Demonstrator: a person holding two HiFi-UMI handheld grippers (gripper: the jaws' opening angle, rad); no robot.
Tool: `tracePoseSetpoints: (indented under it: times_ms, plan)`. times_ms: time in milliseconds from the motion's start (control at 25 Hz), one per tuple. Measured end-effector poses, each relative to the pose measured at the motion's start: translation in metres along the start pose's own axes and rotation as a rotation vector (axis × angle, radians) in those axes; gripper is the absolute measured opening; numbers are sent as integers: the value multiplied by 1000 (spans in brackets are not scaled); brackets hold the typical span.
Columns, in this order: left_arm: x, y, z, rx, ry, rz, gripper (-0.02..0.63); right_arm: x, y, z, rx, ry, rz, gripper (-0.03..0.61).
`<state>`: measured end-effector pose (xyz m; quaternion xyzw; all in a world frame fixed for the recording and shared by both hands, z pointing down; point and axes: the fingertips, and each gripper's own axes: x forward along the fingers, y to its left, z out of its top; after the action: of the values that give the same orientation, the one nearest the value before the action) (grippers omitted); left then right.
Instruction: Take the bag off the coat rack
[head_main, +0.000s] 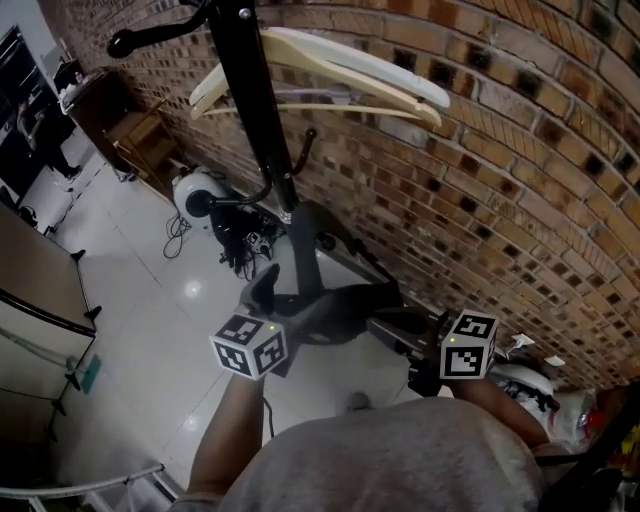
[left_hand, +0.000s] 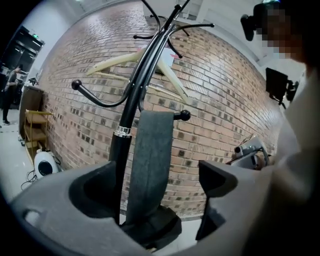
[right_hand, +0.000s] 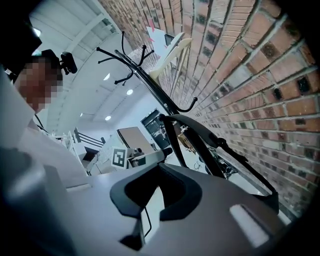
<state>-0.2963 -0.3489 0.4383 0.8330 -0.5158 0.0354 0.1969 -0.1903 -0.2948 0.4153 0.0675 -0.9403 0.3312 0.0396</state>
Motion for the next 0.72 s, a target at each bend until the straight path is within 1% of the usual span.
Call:
tracePoseSetpoints:
  times_ms: [120,320,400,440,480,520,560,600,680,720]
  plan:
    - [29,7,-2,3,22,-44,554,-4,-11,0,15,4,-29,-2]
    - [69,9,-10,-18,41,-128,555,-8,-27,-7,50,22,-59,-2]
    - [78,8,-14,-2,63,-153,552,-9,-31,-10,61,28,-62,-2]
    - [80,7,-16,22,73,-158,513,-9,-33,-11,67,29,-65,-2]
    - [81,6,-18,51,82,-160,400,-10,-36,-12,72,28,-69,-2]
    - [83,4,-19,79,89,-161,346,-11,-38,-12,77,26,-71,-2]
    - [84,3,-20,104,98,-162,274,-12,-40,-12,81,24,-73,-2]
    - [84,2,-21,121,105,-161,221,-13,-41,-12,83,22,-75,-2]
    - [85,4,-20,141,108,-147,93,-14,-44,-11,87,19,-79,-2]
    - [85,5,-20,146,106,-141,48,-14,-45,-11,90,17,-80,-2]
